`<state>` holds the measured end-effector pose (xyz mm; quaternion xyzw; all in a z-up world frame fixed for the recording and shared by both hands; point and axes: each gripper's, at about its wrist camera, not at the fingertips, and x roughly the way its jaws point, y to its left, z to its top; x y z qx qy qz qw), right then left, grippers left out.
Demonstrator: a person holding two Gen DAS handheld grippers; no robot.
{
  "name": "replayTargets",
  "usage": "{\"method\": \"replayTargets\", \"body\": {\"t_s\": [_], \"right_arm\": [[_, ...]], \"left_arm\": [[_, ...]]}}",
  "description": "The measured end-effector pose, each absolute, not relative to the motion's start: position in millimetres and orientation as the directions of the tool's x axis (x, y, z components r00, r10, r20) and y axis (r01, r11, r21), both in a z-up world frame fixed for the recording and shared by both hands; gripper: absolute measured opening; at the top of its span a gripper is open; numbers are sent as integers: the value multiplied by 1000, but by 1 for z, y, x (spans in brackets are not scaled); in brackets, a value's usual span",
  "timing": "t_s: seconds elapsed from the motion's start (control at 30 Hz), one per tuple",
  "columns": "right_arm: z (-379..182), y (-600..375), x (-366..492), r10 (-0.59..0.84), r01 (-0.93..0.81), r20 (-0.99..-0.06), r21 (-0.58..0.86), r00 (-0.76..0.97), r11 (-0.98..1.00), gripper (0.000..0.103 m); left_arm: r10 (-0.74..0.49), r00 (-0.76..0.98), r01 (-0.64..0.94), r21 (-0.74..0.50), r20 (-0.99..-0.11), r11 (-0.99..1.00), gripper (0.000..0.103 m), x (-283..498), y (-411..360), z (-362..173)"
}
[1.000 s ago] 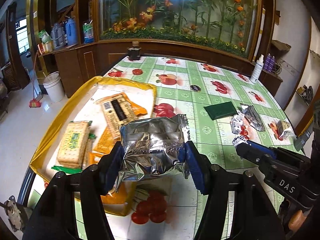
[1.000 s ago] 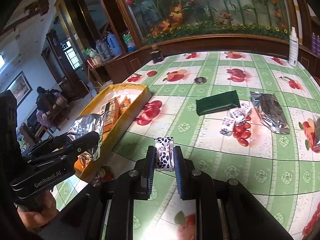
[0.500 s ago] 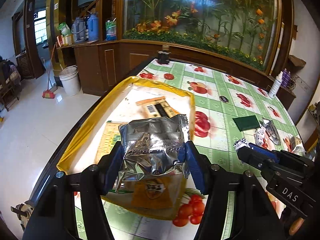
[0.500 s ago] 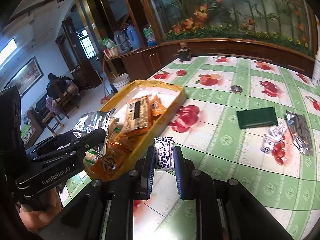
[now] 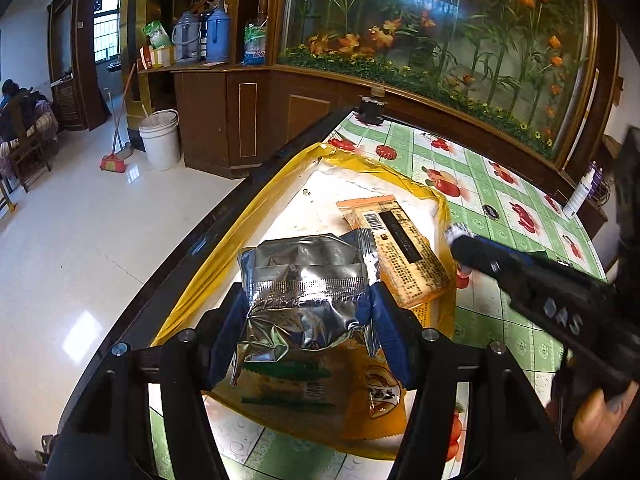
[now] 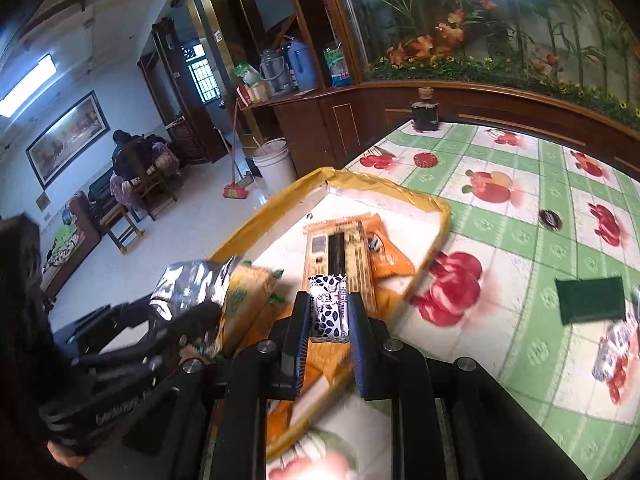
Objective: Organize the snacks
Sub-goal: 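Carry the silver foil pack and white candy into the yellow tray and release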
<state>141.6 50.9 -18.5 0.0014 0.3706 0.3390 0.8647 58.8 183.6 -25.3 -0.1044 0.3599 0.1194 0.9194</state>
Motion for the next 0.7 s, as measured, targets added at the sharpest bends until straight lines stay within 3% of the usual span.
{"method": "replayTargets", "body": {"t_s": [0.43,0.63,0.7], "right_arm": [[-43,75,211,536,-540,-687,243,491,806,19],[-49,74,214,539,-541,-688,247,486,804,24],[-48,72,213,544,-539,-684,256,486,802,30]], "left_arm": [[211,688,-325,-36,-694,945,62,85,192,-29],[232,663,-341,-12,-712,940,66,89,192,-35],[235,666,-343,-11,-708,939,67,87,192,-33]]}}
